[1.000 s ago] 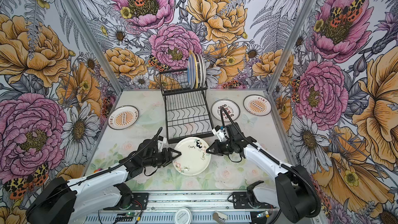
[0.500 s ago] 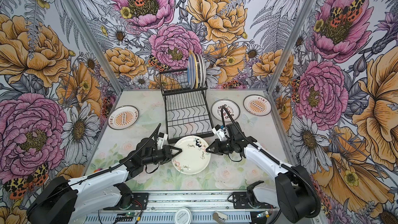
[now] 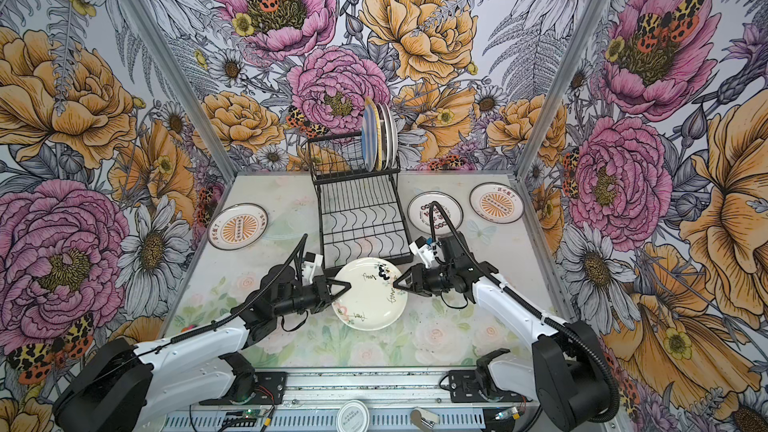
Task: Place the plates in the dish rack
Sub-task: 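Lift the floral plate upright with the right gripper against the left gripper, then carry the upright floral plate to the rack and lower it into a slot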
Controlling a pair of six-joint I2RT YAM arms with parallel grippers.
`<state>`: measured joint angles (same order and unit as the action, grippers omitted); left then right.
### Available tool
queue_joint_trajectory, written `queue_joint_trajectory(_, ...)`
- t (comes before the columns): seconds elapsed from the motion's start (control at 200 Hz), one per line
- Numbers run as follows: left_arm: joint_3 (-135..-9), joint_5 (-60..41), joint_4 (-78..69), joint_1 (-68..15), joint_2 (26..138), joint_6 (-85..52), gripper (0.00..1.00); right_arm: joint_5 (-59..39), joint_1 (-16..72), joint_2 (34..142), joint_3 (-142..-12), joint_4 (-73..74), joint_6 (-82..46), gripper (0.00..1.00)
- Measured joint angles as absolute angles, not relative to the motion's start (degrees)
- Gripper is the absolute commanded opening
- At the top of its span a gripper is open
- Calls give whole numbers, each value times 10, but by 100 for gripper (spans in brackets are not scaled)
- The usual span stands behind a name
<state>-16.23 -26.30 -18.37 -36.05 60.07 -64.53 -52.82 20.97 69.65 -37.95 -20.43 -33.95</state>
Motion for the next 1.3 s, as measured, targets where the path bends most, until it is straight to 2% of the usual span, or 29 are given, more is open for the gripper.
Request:
queue_joint_trajectory(0.16,-160,-274,-181,-349,566,-640,0,-579,210,696,-391,-176,-351,53)
queue_joint_trajectory(0.41,-160,-299,-199,-345,556,-628,0,-614,217,705,-400,-154,-362,48)
queue_joint_trajectory(0.681,-171,-332,-226,-342,576,-616,0,-618,233,717,-404,-142,-373,29)
queue_joint_trajectory(0.911,-179,-347,-239,-342,580,-609,0,-625,236,718,-404,-134,-386,0)
queue_joint_trajectory(0.936,-179,-347,-239,-342,580,-609,0,-626,236,718,-404,-134,-386,0)
queue_joint_trajectory(0.981,-179,-347,-238,-342,580,-608,22,-627,236,718,-404,-134,-386,0)
queue_joint_trajectory(1.071,-181,-345,-220,-340,574,-599,57,-626,236,718,-404,-132,-386,0)
queue_joint_trajectory(1.096,-181,-344,-208,-338,569,-594,63,-625,235,718,-404,-131,-386,0)
queue_joint_trajectory(1.191,-182,-334,-141,-321,532,-580,79,-605,232,717,-404,-130,-389,0)
queue_joint_trajectory(1.296,-195,-313,-47,-286,477,-558,86,-551,226,711,-411,-136,-395,0)
